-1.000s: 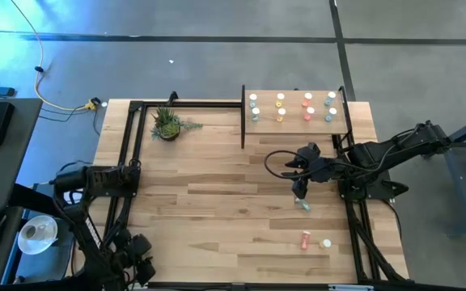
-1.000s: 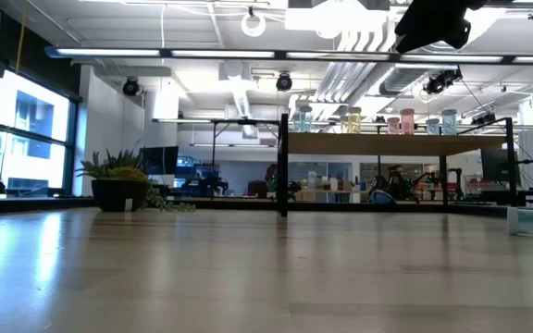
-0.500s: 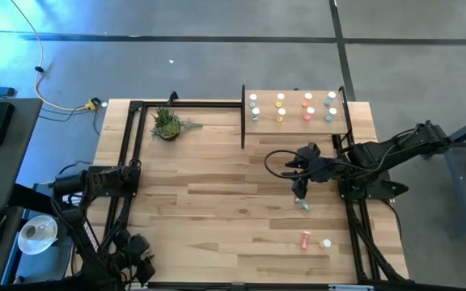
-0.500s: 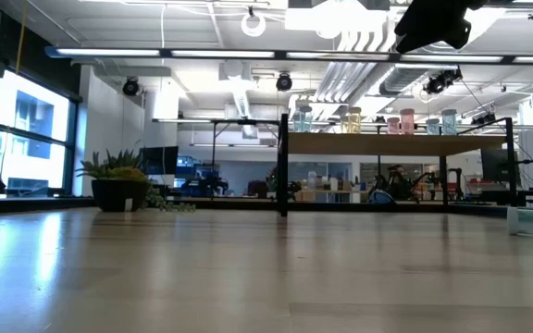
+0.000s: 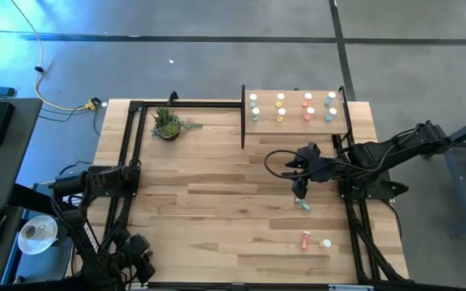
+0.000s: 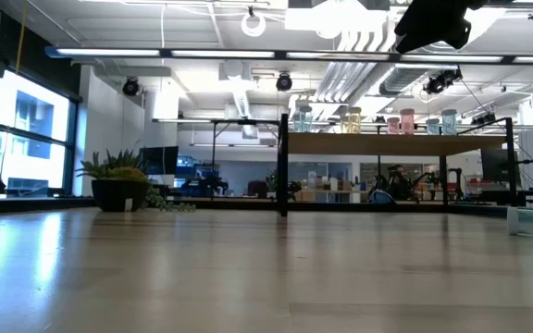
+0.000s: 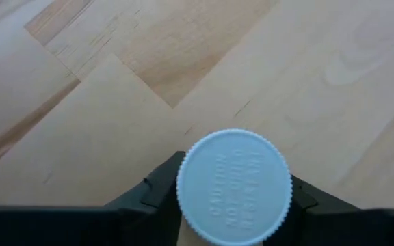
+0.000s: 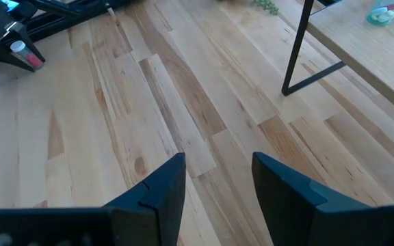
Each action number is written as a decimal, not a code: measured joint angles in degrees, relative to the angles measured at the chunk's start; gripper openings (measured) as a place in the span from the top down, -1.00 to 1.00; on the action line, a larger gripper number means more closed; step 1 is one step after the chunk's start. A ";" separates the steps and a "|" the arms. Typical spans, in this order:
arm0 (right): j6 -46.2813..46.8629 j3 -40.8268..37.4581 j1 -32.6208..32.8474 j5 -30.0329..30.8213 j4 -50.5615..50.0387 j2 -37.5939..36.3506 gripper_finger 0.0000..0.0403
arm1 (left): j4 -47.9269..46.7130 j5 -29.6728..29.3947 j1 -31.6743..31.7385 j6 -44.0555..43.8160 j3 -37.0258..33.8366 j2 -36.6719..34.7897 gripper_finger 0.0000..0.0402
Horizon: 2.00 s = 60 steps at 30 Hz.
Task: Pick and place medicine bottles onto shelf by color
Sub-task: Put the blue pill bottle aligned with the other blue pill bottles on the shelf
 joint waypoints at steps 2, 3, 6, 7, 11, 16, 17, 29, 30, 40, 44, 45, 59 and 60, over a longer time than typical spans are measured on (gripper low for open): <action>0.00 0.00 0.00 0.00 0.00 0.00 0.20 | 0.21 -0.54 0.00 0.30 -0.01 0.04 0.40; 0.00 0.00 0.00 0.00 0.00 0.00 0.20 | 0.31 -0.76 0.00 0.49 -0.02 0.07 0.43; 0.00 0.00 -0.01 -0.01 0.01 0.00 0.20 | 0.39 -0.95 0.02 0.81 -0.02 0.07 0.51; 0.00 0.00 0.00 -0.02 0.01 0.00 0.20 | 0.38 -1.02 0.02 1.16 -0.02 0.08 0.53; 0.00 0.00 0.00 -0.02 0.02 0.00 0.20 | 0.39 -1.29 0.07 1.65 -0.02 0.07 0.53; -0.33 0.00 0.03 -0.40 1.89 0.00 0.20 | 0.66 -3.72 1.37 4.34 0.12 -0.87 0.51; -1.24 0.00 0.19 -1.09 2.72 0.00 0.20 | 0.86 -4.29 2.07 5.40 0.19 -1.56 0.51; -9.06 0.02 3.06 -11.61 11.01 0.00 0.20 | 2.48 -5.99 16.49 34.51 0.28 -11.38 0.52; -9.09 0.02 3.06 -12.42 11.06 0.00 0.20 | 3.04 -5.90 18.10 37.64 0.28 -12.33 0.52; -15.76 0.02 3.04 -15.04 11.41 0.00 0.20 | 13.25 -0.86 35.03 73.62 0.33 -18.55 0.52; -18.45 0.02 3.04 -14.20 11.99 0.00 0.20 | 18.18 2.74 41.45 85.93 0.35 -19.10 0.52; -19.17 0.02 3.04 -14.00 12.38 0.00 0.20 | 19.12 3.56 42.99 88.57 0.35 -19.10 0.52; -23.77 0.04 0.46 -8.71 14.82 0.02 0.07 | 33.91 13.65 60.92 116.02 0.35 -19.12 0.52; -23.91 0.02 -0.10 -8.43 15.37 0.02 0.05 | 35.11 13.64 62.01 117.71 0.35 -19.12 0.52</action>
